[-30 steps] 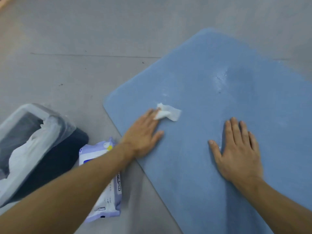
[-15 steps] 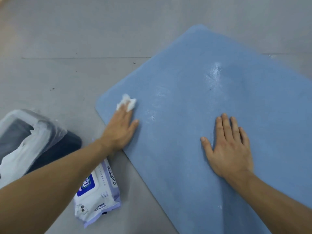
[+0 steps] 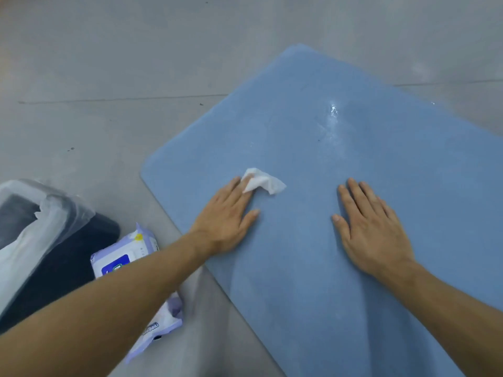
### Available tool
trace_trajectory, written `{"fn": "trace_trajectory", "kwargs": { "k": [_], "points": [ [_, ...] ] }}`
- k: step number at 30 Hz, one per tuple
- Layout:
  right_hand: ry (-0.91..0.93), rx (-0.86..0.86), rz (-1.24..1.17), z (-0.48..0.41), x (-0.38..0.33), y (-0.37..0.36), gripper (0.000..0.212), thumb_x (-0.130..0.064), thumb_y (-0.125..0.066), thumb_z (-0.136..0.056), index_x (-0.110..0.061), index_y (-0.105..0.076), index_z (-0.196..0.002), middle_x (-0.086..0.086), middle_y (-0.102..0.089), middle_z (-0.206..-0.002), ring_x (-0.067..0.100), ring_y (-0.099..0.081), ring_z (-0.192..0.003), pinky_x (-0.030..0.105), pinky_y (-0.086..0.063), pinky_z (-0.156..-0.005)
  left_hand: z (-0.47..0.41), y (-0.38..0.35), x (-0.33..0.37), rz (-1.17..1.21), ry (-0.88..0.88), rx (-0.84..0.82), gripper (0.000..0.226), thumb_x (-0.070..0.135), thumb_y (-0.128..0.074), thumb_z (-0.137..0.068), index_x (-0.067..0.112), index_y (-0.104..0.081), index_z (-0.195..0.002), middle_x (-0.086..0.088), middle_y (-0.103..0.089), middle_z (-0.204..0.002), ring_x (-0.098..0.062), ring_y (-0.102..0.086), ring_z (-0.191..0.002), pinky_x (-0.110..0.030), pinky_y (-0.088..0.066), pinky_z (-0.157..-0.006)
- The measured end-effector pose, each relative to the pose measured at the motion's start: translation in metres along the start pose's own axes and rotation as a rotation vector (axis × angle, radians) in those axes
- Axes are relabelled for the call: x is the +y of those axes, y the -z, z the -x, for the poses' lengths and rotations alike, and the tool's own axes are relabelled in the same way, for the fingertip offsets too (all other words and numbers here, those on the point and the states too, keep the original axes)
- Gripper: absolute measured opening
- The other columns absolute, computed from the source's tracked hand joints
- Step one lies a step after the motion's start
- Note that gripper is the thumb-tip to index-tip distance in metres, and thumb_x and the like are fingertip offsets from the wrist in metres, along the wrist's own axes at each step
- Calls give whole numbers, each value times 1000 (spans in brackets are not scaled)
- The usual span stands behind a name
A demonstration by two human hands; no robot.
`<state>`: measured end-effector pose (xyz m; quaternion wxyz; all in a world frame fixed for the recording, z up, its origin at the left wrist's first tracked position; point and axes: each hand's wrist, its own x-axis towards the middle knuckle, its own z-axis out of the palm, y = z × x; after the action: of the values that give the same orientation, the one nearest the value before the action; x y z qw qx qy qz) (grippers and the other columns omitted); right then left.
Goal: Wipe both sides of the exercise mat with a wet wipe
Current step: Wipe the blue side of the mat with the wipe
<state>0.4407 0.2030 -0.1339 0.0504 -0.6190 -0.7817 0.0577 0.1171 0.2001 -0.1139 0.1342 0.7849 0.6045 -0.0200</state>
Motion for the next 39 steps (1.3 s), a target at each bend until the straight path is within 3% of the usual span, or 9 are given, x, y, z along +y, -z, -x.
{"fn": "trace_trajectory", "kwargs": {
  "k": [3, 7, 15, 20, 25, 28, 30, 34, 39],
  "points": [
    [-73, -5, -19, 13, 18, 5, 71, -53, -20, -104, -17, -26, -164, 1, -19, -173, 19, -14, -160, 38, -13, -126, -22, 11, -28, 3, 208, 22, 89, 69, -3, -91, 21, -7, -166, 2, -5, -174, -20, 1, -160, -41, -5, -129],
    [-162, 1, -50, 25, 32, 7, 76, -58, -18, -102, -17, -24, -165, 2, -19, -173, 20, -14, -160, 41, -15, -127, -51, 13, -12, 162, 268, 45, 86, 66, -13, -95, 19, -8, -166, 1, -5, -174, -23, -2, -160, -44, -7, -129],
    [-190, 41, -85, 28, 40, 8, 68, -49, -22, -103, -18, -31, -163, 6, -24, -171, 23, -20, -158, 45, -20, -125, -52, -11, 131, 37, -347, -38, 74, 54, -21, -102, 14, -17, -165, -2, -13, -173, -26, -2, -160, -41, -4, -129],
    [-207, 21, -103, 33, 64, 16, 68, -49, -18, -103, -22, -30, -163, 2, -21, -172, 19, -15, -159, 43, -18, -125, -28, -21, 130, -43, -503, -77, 69, 50, -24, -107, 15, -12, -166, 0, -1, -174, -15, 10, -159, -33, 3, -129],
    [-196, 13, -90, 35, 73, 16, 68, -52, -17, -103, -23, -26, -164, -1, -18, -173, 17, -11, -160, 42, -14, -127, -49, 6, 49, 9, -193, -18, 76, 55, -20, -99, 13, -21, -163, -5, -17, -171, -26, -15, -158, -41, -12, -129],
    [-218, 35, -87, 38, 72, 15, 67, -53, -20, -104, -22, -27, -164, 2, -20, -173, 19, -13, -160, 43, -15, -127, -55, 21, -10, 11, 111, 12, 89, 64, -10, -93, 11, -25, -162, -8, -18, -171, -30, -17, -158, -44, -13, -129],
    [-224, 45, -84, 38, 72, 15, 68, -53, -22, -104, -22, -28, -164, 3, -21, -172, 20, -14, -159, 42, -15, -127, -51, 27, -34, 17, 174, 12, 89, 68, -9, -94, 13, -24, -163, -6, -16, -172, -28, -16, -158, -47, -16, -128],
    [-226, 49, -78, 38, 70, 14, 68, -53, -21, -104, -21, -28, -164, 4, -21, -172, 21, -15, -159, 43, -15, -127, -28, 12, 0, -6, -168, -16, 74, 57, -25, -104, 20, -11, -166, -7, -5, -173, -21, -3, -160, -43, -11, -129],
    [-225, 50, -86, 37, 71, 14, 69, -53, -21, -103, -21, -29, -164, 4, -21, -172, 22, -16, -159, 44, -17, -127, 6, -29, 113, 18, -510, -39, 70, 52, -33, -106, 15, -23, -164, -6, -19, -171, -19, -2, -159, -37, -4, -129]
  ]
}}
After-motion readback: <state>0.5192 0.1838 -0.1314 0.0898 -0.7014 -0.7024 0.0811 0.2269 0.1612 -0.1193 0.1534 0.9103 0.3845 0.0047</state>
